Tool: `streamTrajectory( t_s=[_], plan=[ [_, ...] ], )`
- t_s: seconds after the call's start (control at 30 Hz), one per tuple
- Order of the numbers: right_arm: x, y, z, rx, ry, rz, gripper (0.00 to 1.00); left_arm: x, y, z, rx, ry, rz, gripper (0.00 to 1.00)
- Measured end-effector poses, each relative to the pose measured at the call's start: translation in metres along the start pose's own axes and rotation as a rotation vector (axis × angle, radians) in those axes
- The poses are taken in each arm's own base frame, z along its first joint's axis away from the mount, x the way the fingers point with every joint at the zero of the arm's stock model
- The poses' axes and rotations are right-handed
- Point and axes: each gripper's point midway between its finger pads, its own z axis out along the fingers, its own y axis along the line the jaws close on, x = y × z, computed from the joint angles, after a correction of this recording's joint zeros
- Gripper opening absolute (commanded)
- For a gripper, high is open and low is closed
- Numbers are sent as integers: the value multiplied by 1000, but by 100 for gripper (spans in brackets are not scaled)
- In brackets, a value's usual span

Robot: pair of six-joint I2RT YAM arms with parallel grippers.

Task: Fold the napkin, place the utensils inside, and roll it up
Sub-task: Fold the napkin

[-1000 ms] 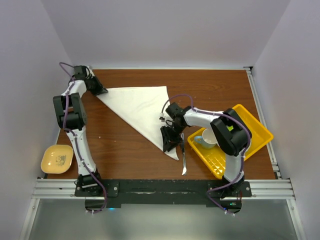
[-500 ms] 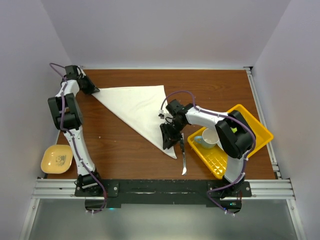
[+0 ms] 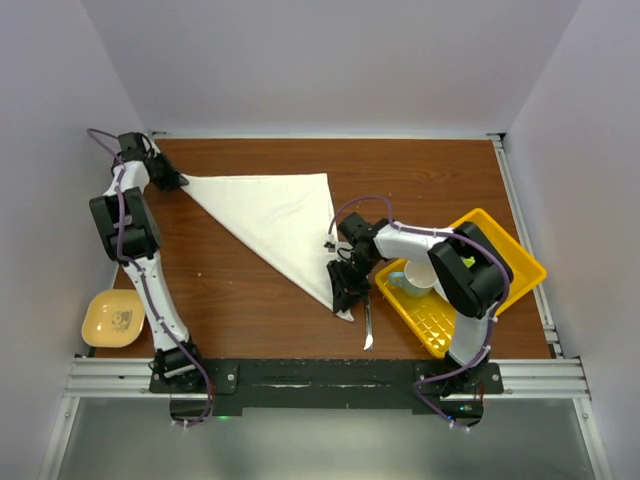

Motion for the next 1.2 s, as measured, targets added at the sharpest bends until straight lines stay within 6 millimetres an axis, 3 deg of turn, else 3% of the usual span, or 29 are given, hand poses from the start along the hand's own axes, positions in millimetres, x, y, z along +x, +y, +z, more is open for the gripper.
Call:
streamTrajectory(
  t_s=[0.1, 0.2, 0.3, 0.4, 0.5, 0.6, 0.67, 0.7, 0.77, 0.87, 1.03, 1.1, 1.2],
  plan=[
    [-2, 1, -7, 30, -7, -11, 50, -4, 0, 1, -6, -7, 23, 21],
    [-15, 8, -28, 74, -55, -49, 66, -5, -4, -3, -17, -16, 40, 31],
    [-30, 14, -57, 144, -153, -90, 70, 0, -16, -19, -36, -20, 56, 33],
    [-30, 11, -86, 231, -238, -92, 71, 12, -50, -46, -32, -34, 103, 34],
    [-18, -2, -101, 317, -284, -53, 71, 40, -113, -83, 22, -55, 204, 35],
    [2, -19, -104, 375, -295, -4, 69, 89, -175, -113, 133, -49, 305, 28],
    [9, -25, -105, 392, -303, 10, 66, 121, -202, -123, 209, -20, 353, 23],
    [9, -25, -105, 394, -309, 11, 65, 140, -214, -125, 249, 4, 373, 15],
    [0, -23, -104, 384, -333, 5, 55, 167, -227, -119, 314, 55, 381, 10],
    [-38, -5, -104, 345, -354, 1, 46, 188, -232, -92, 370, 113, 349, 4],
    [-153, 50, -102, 170, -489, -46, 36, 203, -221, -43, 365, 183, 293, 1],
    [-198, 71, -97, 92, -533, -68, 28, 203, -220, -30, 355, 197, 283, 0],
    [-246, 83, -79, 11, -567, -83, 17, 198, -224, -20, 359, 199, 285, 0]
  ],
)
